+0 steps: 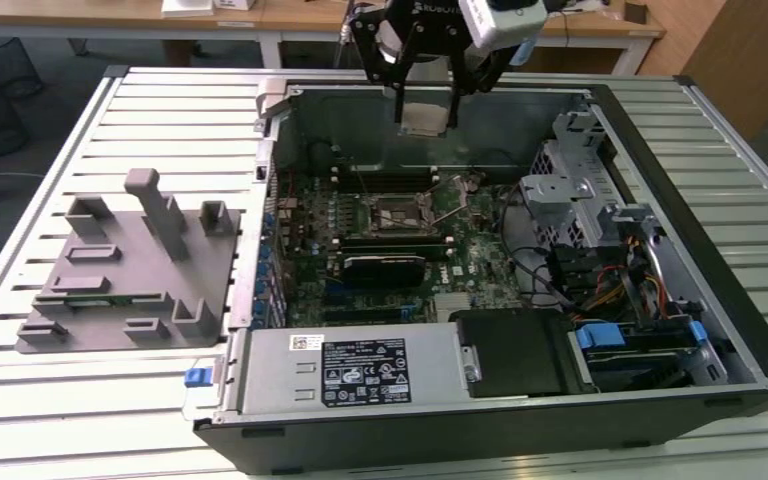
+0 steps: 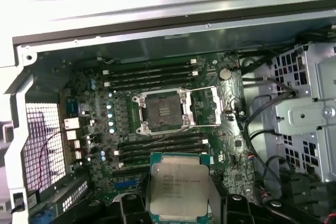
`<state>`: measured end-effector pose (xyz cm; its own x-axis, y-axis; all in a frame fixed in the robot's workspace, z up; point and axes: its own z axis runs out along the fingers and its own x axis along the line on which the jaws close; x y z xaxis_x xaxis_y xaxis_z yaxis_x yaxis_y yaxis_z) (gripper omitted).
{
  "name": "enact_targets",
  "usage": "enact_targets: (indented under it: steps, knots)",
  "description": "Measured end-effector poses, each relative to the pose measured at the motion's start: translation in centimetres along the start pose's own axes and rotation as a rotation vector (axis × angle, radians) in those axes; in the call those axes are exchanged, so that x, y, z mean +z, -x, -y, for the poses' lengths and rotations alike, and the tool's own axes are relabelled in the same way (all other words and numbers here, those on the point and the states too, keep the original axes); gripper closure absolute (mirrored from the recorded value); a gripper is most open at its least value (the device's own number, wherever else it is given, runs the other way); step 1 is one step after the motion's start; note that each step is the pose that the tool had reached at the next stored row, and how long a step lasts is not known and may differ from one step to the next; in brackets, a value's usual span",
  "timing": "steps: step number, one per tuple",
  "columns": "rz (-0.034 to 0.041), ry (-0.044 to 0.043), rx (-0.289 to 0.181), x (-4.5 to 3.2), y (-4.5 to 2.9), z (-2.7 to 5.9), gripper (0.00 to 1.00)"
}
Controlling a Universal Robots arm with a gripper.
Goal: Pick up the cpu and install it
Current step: 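Place the cpu into insertion slot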
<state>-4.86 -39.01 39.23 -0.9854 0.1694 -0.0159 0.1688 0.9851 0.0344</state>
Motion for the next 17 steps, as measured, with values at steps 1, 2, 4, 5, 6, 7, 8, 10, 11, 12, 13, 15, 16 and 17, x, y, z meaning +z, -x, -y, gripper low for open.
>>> enact_targets:
  steps: [1,2,4,5,6,7,8,10,11,12,13,15,16,17]
  knots:
    - [0.0007,-0.0003,0.017,0.03,0.0,0.0,0.47]
    - [0.0014,-0.0006,0.035,0.05,0.0,0.0,0.47]
    - [0.0027,-0.0011,0.072,0.11,0.0,0.0,0.47]
    - [0.0034,-0.0014,0.091,0.14,0.0,0.0,0.47]
    - [0.0041,-0.0017,0.108,0.17,0.0,0.0,0.47]
    - [0.0046,-0.002,0.126,0.19,0.0,0.0,0.47]
    - [0.0053,-0.0023,0.144,0.23,0.0,0.0,0.47]
    - [0.0066,-0.0026,0.176,0.31,-0.01,0.0,0.47]
    - [0.0071,-0.0028,0.19,0.35,-0.01,0.0,0.47]
    - [0.0077,-0.0031,0.205,0.39,-0.01,-0.01,0.47]
    - [0.0082,-0.0032,0.218,0.42,-0.01,-0.01,0.47]
    - [0.0093,-0.0038,0.248,0.5,-0.02,-0.02,0.47]
    - [0.0098,-0.004,0.262,0.53,-0.02,-0.03,0.47]
    - [0.0104,-0.0042,0.276,0.57,-0.02,-0.04,0.47]
